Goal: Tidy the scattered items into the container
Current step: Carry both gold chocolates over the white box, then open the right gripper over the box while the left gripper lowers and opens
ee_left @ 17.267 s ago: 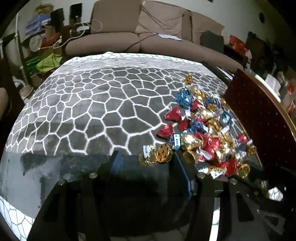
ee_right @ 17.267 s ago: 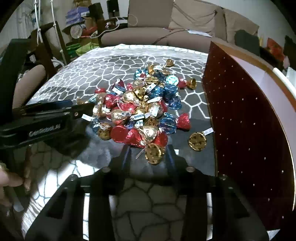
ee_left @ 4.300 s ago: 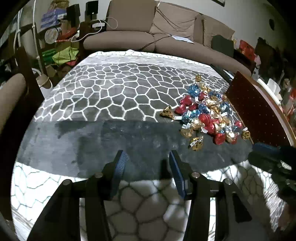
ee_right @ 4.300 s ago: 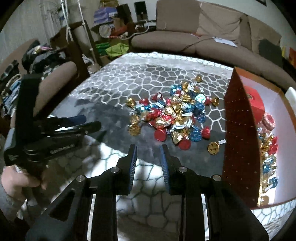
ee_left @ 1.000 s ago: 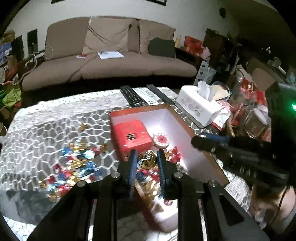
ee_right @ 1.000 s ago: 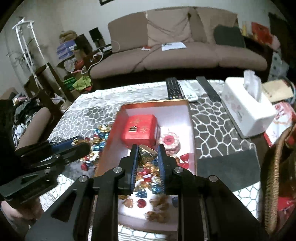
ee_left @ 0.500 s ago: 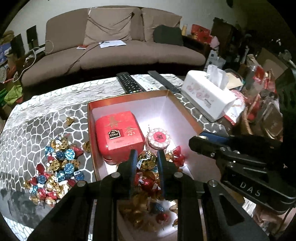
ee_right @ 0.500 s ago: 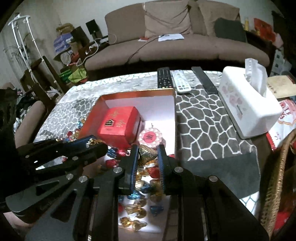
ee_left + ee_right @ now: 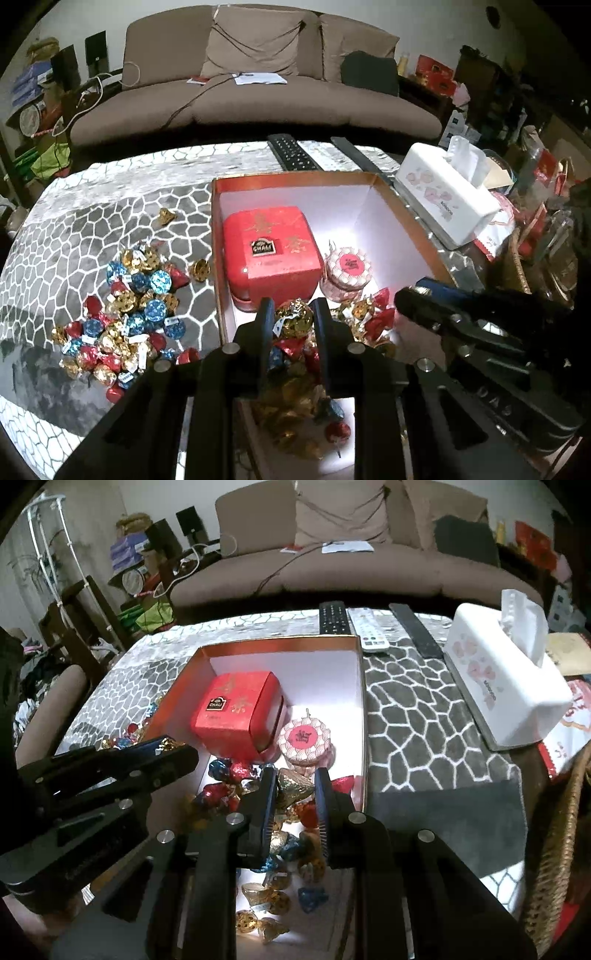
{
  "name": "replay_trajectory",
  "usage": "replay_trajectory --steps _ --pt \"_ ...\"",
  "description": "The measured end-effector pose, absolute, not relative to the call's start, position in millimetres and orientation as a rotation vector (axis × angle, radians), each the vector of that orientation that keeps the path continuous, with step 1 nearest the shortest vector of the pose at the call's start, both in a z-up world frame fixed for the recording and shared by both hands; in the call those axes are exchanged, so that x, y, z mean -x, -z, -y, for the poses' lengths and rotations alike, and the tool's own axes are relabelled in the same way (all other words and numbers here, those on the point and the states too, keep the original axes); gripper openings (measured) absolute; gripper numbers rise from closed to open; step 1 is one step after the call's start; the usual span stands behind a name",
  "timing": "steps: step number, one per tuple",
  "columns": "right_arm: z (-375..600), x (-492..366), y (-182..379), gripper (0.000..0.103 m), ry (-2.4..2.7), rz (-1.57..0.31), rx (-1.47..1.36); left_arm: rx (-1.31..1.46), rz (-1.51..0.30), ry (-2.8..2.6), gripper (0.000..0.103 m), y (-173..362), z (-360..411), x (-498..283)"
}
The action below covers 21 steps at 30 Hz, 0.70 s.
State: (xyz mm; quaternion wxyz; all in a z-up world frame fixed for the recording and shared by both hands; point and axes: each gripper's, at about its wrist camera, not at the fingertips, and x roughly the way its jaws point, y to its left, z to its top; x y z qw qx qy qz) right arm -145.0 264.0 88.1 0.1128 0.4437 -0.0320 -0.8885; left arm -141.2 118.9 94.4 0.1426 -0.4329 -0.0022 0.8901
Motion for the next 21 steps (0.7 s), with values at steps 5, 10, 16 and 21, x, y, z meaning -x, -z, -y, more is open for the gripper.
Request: replay_trajectory --steps 5,10,16,21 --pt "-266.3 146.2 -88.6 0.02 2.603 0.106 -1.304 1.242 0.006 -2.565 0.022 -94.2 -119.3 140.6" --pt "-268.6 149.3 -88.9 0.02 2.598 0.139 -1.304 1.24 0.009 -2.56 0.022 -93.7 -119.1 141.0" --pt "-268.4 151.0 -93.7 0.02 2.604 0.17 -1.269 1.239 0.014 -2.557 0.022 -93.1 -119.6 142.5" --pt "-261.3 154.4 -95.0 0.02 2.592 0.145 -1.264 1.236 0.011 -2.554 0.022 -92.4 -120.7 142.9"
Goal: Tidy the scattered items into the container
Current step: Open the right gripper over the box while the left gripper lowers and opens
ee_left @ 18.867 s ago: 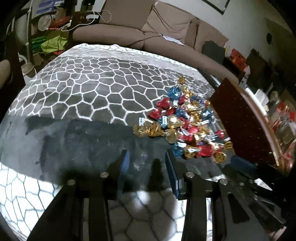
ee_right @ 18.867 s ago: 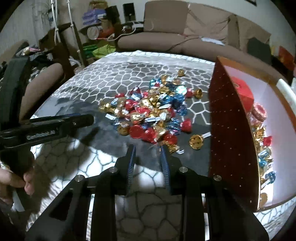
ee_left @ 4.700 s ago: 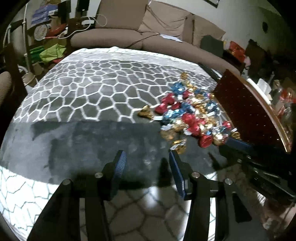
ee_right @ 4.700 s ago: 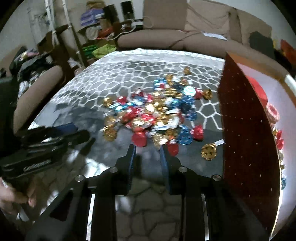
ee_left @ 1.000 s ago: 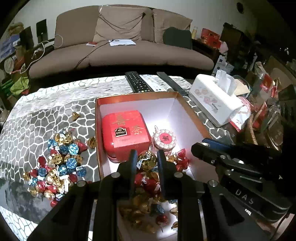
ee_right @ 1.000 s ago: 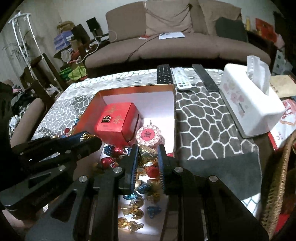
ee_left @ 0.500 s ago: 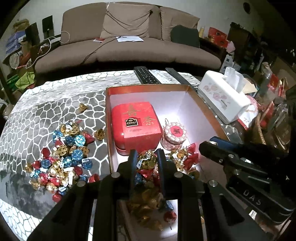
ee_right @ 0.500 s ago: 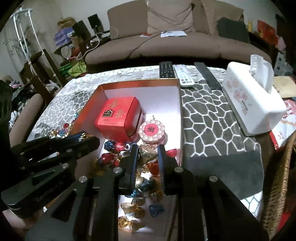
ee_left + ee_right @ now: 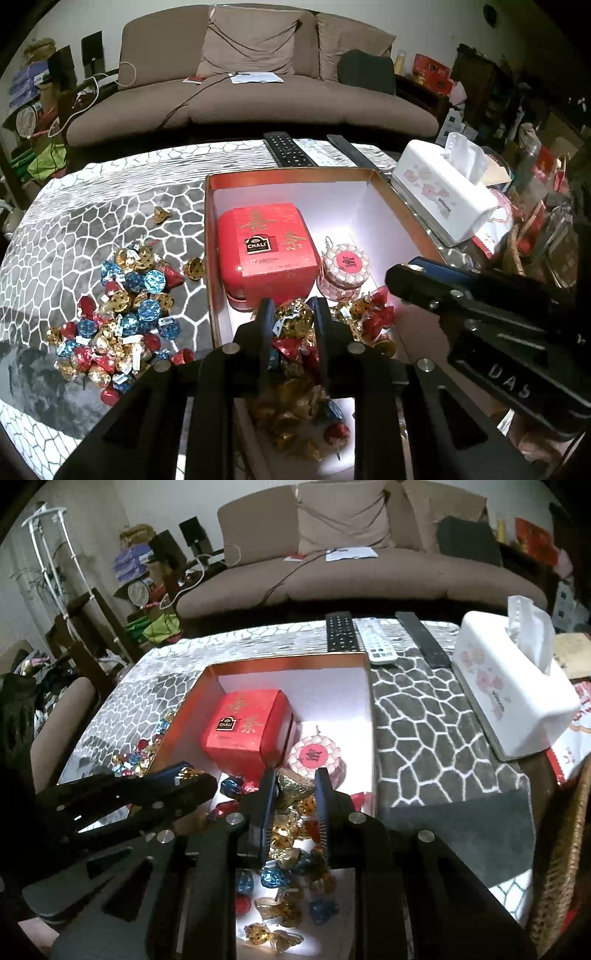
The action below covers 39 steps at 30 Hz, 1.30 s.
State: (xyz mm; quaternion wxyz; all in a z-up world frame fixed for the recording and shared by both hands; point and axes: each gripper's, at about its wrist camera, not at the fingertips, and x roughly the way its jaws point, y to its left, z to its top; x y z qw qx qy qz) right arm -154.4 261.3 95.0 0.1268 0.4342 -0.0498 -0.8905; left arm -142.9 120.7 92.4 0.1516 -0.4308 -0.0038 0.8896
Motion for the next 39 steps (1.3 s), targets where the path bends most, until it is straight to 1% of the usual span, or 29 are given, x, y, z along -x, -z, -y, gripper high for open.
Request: replay_trajectory --steps 12,19,27,39 --pt "-265 158 -90 0.023 2.548 0.244 -1.251 1.234 0.006 -2.553 0.022 -93 -121 143" --pt "-279 156 -99 0.023 2.534 0.366 -1.204 1.235 0.004 -2.553 0.022 -93 -122 143" --pt "-292 149 -109 0.023 2.564 0.384 -1.169 1.239 0.003 -2.553 0.022 -93 -121 143" --pt "-298 140 -104 0.023 2.562 0.38 -1.174 1.212 -0.056 -2.585 0.022 -95 -130 148"
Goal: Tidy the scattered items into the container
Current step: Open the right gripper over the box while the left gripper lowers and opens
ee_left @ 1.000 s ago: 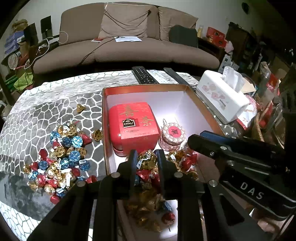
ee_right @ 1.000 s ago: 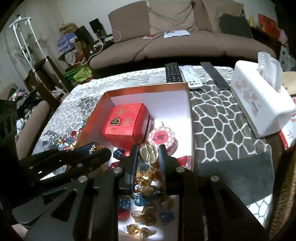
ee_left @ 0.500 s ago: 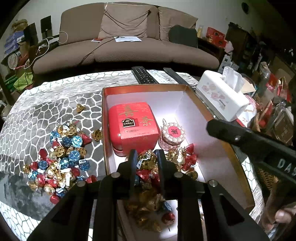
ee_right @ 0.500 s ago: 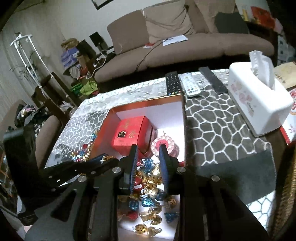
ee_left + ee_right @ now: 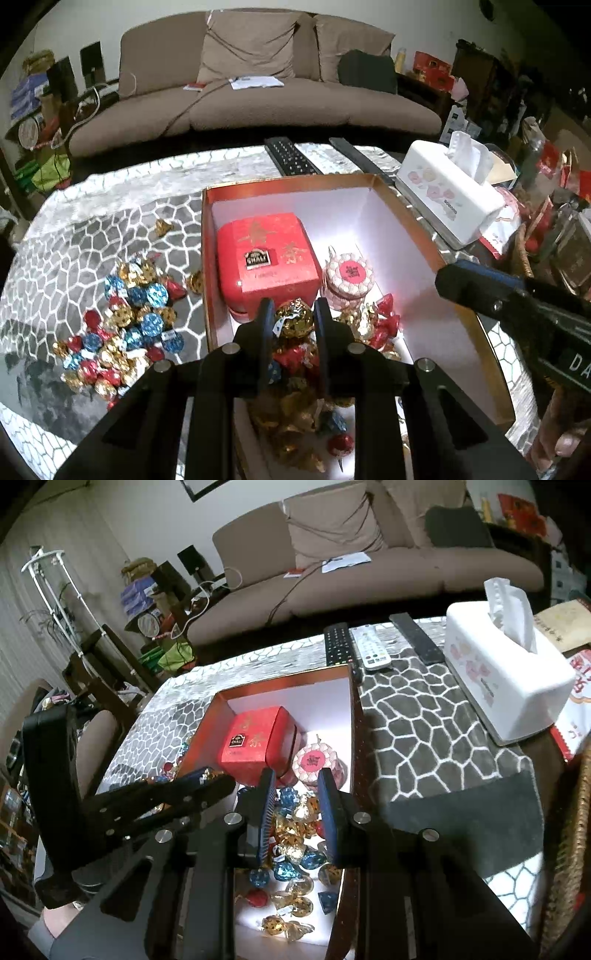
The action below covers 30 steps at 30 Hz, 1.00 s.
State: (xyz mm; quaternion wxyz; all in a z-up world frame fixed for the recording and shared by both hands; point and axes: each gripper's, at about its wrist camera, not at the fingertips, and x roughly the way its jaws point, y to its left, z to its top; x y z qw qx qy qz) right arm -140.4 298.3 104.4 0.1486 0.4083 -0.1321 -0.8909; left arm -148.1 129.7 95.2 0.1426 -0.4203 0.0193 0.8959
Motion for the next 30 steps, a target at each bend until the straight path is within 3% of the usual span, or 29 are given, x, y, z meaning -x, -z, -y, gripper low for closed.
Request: replay_trajectory --steps 13,28,30 --pt "-276 131 -108 0.023 2.579 0.217 -1.154 1.211 -0.043 -2.559 0.022 -102 -129 155" --pt "-259 125 -105 0.024 2.549 0.156 -1.145 1.249 -0.058 -2.464 0.023 -96 -128 161" --pt "-257 125 -104 0.025 2.549 0.141 -1.146 1.256 -0.055 -2.47 0.031 -97 -127 162"
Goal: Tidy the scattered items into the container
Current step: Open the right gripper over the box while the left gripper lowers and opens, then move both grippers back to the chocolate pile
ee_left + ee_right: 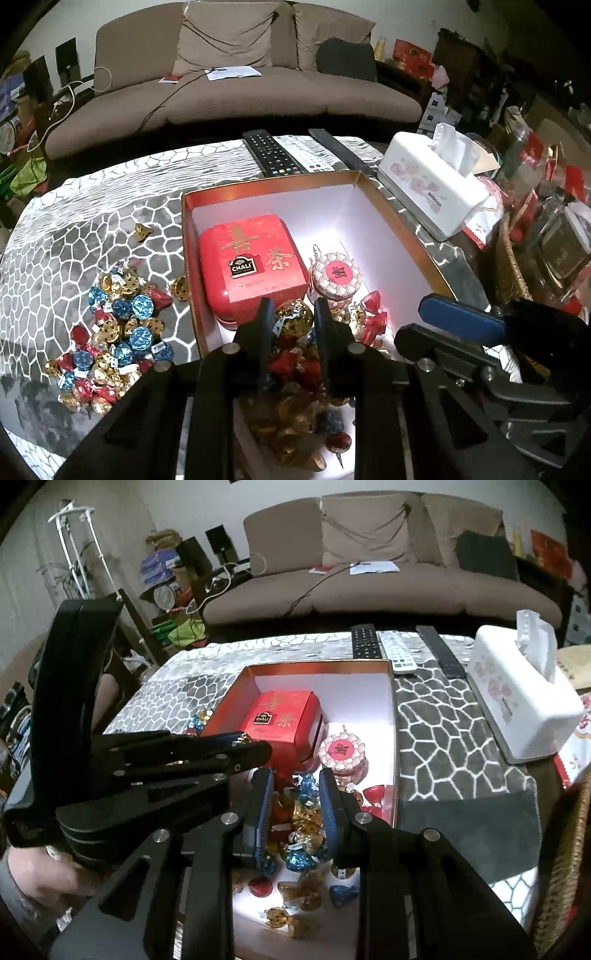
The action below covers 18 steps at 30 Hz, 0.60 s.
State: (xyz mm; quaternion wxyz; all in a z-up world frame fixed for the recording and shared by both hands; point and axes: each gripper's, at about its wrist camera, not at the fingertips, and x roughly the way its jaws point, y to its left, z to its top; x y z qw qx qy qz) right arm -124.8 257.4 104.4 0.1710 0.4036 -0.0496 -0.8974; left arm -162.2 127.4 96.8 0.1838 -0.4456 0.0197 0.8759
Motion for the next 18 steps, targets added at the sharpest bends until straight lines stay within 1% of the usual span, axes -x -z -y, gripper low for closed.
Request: replay_trajectory --steps 1,3,8,13,18 --pt "-257 125 -104 0.025 2.547 0.141 -1.147 1.256 -0.045 -2.474 0.038 -97 -127 163" --pt "-258 125 -103 0.025 2.547 0.148 -1.149 1.25 -0.022 -2.48 0.042 -99 -124 163" --pt "-260 125 -102 0.025 2.551 0.152 -1.151 1.246 -0.02 -2.492 0.042 -103 -122 164" --pt "-261 122 -100 0.026 2.552 0.155 -1.154 1.212 0.044 -2.516 0.042 -112 -107 160" --pt "-255 118 -97 0.026 2.549 0.128 -1.16 1.193 0.054 -2.534 0.042 -120 -93 154"
